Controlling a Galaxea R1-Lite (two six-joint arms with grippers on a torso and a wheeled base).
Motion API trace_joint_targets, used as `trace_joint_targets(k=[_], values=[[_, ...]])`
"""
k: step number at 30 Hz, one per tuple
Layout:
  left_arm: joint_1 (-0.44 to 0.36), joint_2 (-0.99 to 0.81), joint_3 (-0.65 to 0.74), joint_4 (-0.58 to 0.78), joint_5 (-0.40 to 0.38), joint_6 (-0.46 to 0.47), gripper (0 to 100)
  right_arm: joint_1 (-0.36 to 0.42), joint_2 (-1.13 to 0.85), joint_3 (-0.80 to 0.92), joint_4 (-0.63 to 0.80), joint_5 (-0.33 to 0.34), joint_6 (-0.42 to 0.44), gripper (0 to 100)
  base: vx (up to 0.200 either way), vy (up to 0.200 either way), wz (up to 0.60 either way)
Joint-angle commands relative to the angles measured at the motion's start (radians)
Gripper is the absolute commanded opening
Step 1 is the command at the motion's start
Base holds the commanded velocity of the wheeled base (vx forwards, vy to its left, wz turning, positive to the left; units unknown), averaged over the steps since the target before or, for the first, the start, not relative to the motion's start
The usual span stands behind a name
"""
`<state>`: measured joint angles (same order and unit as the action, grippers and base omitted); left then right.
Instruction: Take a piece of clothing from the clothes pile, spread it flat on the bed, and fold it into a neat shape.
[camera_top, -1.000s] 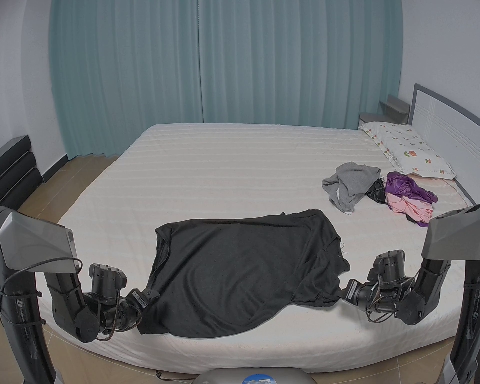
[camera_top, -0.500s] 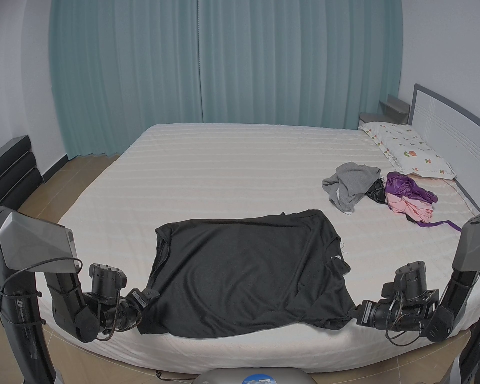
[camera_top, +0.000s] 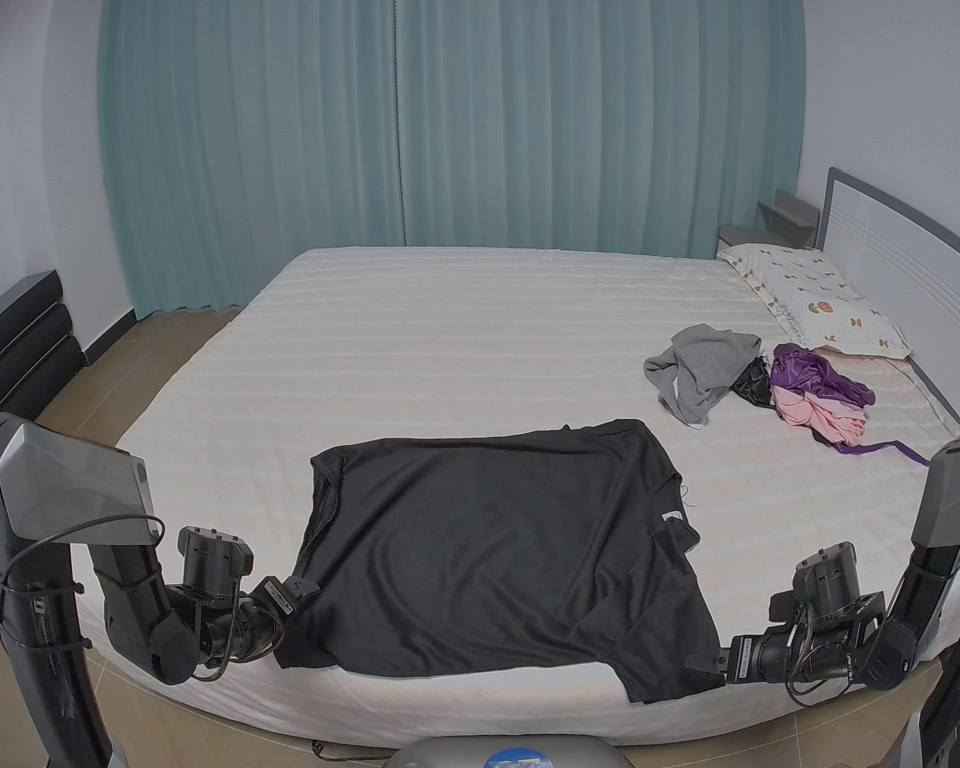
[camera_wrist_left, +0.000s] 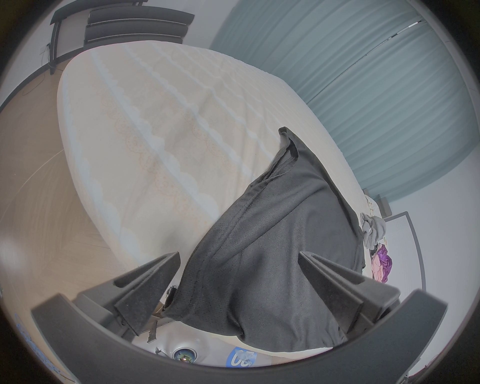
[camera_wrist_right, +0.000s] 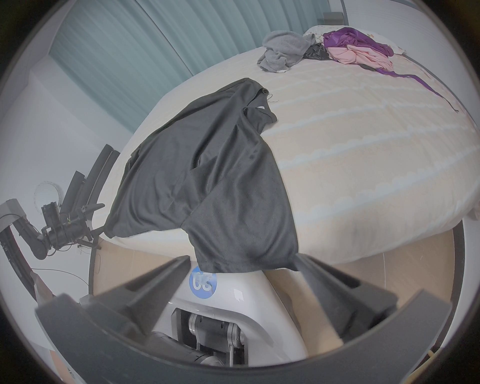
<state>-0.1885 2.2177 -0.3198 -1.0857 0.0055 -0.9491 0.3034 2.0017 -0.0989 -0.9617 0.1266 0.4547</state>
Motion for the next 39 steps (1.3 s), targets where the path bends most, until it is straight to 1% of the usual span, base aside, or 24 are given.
trace_joint_targets(k=[1, 3, 4, 6, 8, 9, 10, 11, 13, 16, 21, 22, 30, 39], values=[[0.000, 0.000, 0.001, 0.000, 0.001, 0.000, 100, -0.026, 0.055, -0.030, -0.031, 0.002, 0.002, 100, 0.000, 0.000, 0.00], [0.000, 0.000, 0.001, 0.000, 0.001, 0.000, 100, -0.041, 0.075, -0.044, -0.049, 0.005, 0.004, 100, 0.000, 0.000, 0.00], [0.000, 0.000, 0.001, 0.000, 0.001, 0.000, 100, -0.066, 0.108, -0.062, -0.074, 0.010, 0.002, 100, 0.000, 0.000, 0.00], [0.000, 0.000, 0.001, 0.000, 0.001, 0.000, 100, -0.087, 0.169, -0.091, -0.112, 0.015, 0.002, 100, 0.000, 0.000, 0.00], [0.000, 0.000, 0.001, 0.000, 0.001, 0.000, 100, -0.093, 0.196, -0.104, -0.129, 0.015, 0.002, 100, 0.000, 0.000, 0.00], [0.000, 0.000, 0.001, 0.000, 0.001, 0.000, 100, -0.107, 0.261, -0.131, -0.190, 0.015, 0.004, 100, 0.000, 0.000, 0.00], [0.000, 0.000, 0.001, 0.000, 0.001, 0.000, 100, -0.107, 0.266, -0.133, -0.195, 0.015, 0.004, 100, 0.000, 0.000, 0.00], [0.000, 0.000, 0.001, 0.000, 0.001, 0.000, 100, -0.113, 0.304, -0.140, -0.250, 0.015, 0.004, 100, 0.000, 0.000, 0.00], [0.000, 0.000, 0.001, 0.000, 0.001, 0.000, 100, -0.115, 0.336, -0.148, -0.287, 0.016, 0.002, 100, 0.000, 0.000, 0.00], [0.000, 0.000, 0.001, 0.000, 0.001, 0.000, 100, -0.122, 0.361, -0.166, -0.298, 0.022, 0.002, 100, 0.000, 0.000, 0.00], [0.000, 0.000, 0.001, 0.000, 0.001, 0.000, 100, -0.127, 0.364, -0.177, -0.288, 0.062, 0.002, 100, 0.000, 0.000, 0.00], [0.000, 0.000, 0.001, 0.000, 0.001, 0.000, 100, -0.127, 0.364, -0.177, -0.288, 0.062, 0.002, 0, 0.000, 0.000, 0.00], [-0.002, 0.000, 0.002, 0.000, 0.001, 0.000, 100, -0.139, 0.354, -0.150, -0.287, 0.064, 0.002, 0, 0.000, 0.000, 0.00], [-0.002, 0.000, 0.004, 0.000, 0.001, 0.000, 100, -0.162, 0.298, -0.044, -0.296, 0.065, -0.021, 0, 0.000, 0.000, 0.00]])
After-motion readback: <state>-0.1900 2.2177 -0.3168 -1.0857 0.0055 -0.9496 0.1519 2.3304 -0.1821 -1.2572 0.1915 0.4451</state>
